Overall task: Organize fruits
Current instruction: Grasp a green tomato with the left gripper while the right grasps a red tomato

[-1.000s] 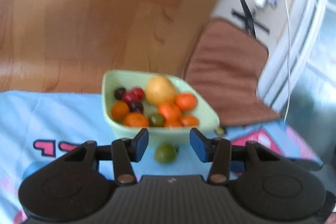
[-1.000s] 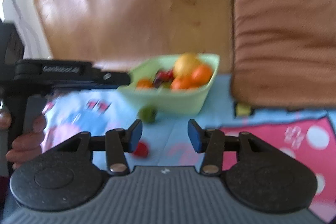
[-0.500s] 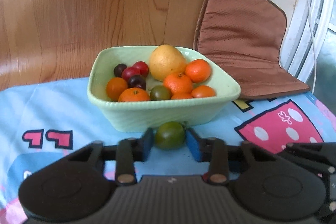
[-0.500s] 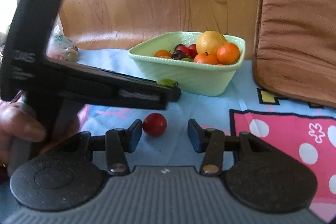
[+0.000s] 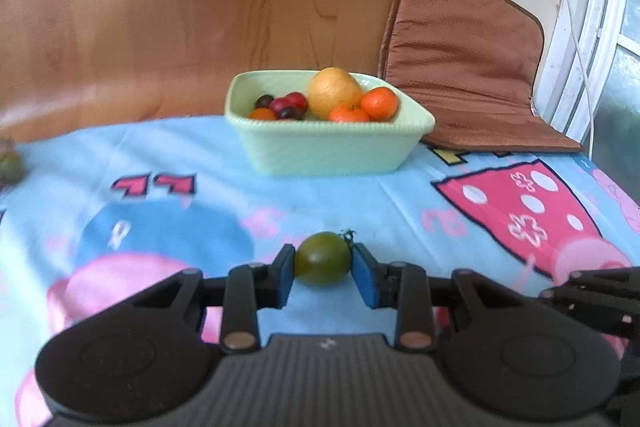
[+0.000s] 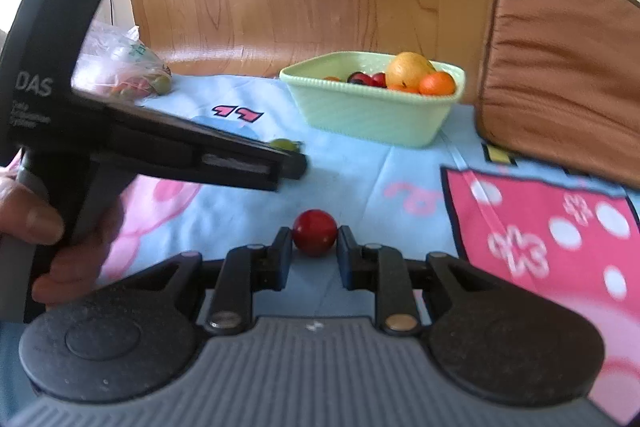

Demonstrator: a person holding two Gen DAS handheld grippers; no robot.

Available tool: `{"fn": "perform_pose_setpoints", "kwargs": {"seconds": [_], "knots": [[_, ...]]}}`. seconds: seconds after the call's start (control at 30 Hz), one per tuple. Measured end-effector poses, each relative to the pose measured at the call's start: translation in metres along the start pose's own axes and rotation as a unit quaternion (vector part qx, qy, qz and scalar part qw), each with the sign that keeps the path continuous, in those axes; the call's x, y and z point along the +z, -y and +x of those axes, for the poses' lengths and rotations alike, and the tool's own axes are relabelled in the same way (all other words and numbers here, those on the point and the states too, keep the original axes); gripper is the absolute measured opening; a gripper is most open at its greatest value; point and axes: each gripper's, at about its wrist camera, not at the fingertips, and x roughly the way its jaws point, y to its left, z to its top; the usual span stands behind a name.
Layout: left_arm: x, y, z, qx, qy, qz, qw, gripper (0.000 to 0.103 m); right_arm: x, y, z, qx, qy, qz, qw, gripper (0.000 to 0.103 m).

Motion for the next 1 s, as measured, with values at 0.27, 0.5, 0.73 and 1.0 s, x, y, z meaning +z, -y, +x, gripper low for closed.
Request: {"fn": "perform_pose_setpoints", "kwargs": {"seconds": [0.27, 0.5, 0.73, 1.0], "knots": [[-0.026, 0.011, -0.027, 0.023, 0.009, -0.007, 0.9997, 0.031, -0.025, -0.008, -0.027, -0.012, 0.018, 0.019, 1.0, 0.027], [-0.033, 0.021, -0.029, 0.047, 0.015, 0.006, 0.9988, 0.032, -0.029, -0.01, -0.028, -0.024, 0.029, 0.014, 0.999, 0.027], [-0.033, 0.023, -0.027, 0.054, 0.017, 0.007, 0.9984, 0.032, -0.031, -0.008, -0.029, -0.019, 0.031, 0.021, 0.999, 0.028], [-0.033, 0.023, -0.026, 0.056, 0.017, 0.008, 0.9983, 0.032, -0.032, -0.008, -0.03, -0.016, 0.032, 0.028, 0.999, 0.028]]}}
